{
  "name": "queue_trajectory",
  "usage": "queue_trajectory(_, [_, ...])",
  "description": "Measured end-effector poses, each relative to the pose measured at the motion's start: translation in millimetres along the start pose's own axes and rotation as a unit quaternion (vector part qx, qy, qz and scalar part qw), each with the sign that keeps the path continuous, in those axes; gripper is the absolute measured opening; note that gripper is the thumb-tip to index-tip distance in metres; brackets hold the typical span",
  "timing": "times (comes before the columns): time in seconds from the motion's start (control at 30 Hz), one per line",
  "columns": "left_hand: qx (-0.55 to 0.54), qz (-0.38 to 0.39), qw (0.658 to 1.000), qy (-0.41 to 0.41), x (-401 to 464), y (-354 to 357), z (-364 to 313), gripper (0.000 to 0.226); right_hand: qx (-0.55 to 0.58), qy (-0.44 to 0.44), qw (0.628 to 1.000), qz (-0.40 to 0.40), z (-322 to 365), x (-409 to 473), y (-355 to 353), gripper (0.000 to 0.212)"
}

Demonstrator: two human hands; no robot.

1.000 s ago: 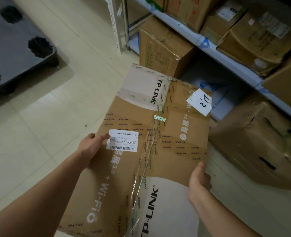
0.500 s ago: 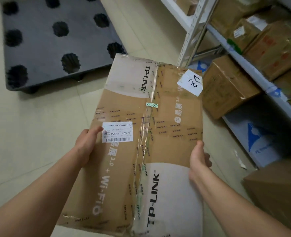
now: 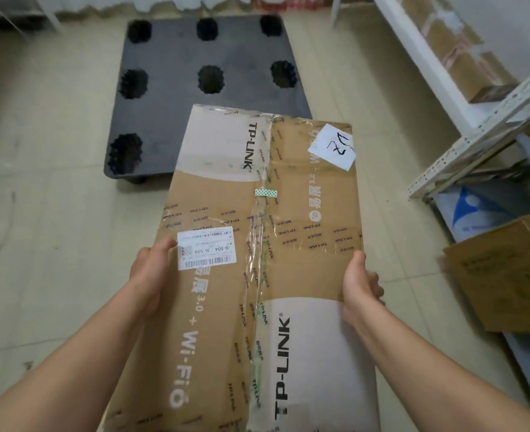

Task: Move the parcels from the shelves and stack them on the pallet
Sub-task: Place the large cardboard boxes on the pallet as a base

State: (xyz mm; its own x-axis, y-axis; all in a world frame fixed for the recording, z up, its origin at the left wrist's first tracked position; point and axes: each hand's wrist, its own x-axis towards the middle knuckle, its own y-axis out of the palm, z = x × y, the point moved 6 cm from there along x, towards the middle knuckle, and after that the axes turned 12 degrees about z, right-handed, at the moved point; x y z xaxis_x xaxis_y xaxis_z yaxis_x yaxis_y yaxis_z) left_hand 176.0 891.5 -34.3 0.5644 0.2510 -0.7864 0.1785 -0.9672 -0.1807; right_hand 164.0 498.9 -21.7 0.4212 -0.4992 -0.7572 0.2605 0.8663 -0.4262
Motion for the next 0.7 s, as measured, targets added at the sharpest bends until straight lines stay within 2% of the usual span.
queue_trajectory(0.33, [-0.055,-0.016,0.998,0.023,120.0,-123.0,-114.0,0.072,-0.068,-0.018,0.997,0.017,159.1,-9.7,180.4,0.066])
queue_trajectory(0.5, [-0.039,-0.041,0.997,0.047,175.3,-190.6,-184.9,0.057,-0.068,-0.025,0.997,0.028,230.7,-15.7,280.4,0.069])
queue_trajectory(0.7, [-0.028,-0.06,0.997,0.047,239.2,-254.4,-266.5,0.065,-0.064,-0.029,0.996,0.06,310.4,-12.5,371.4,0.068])
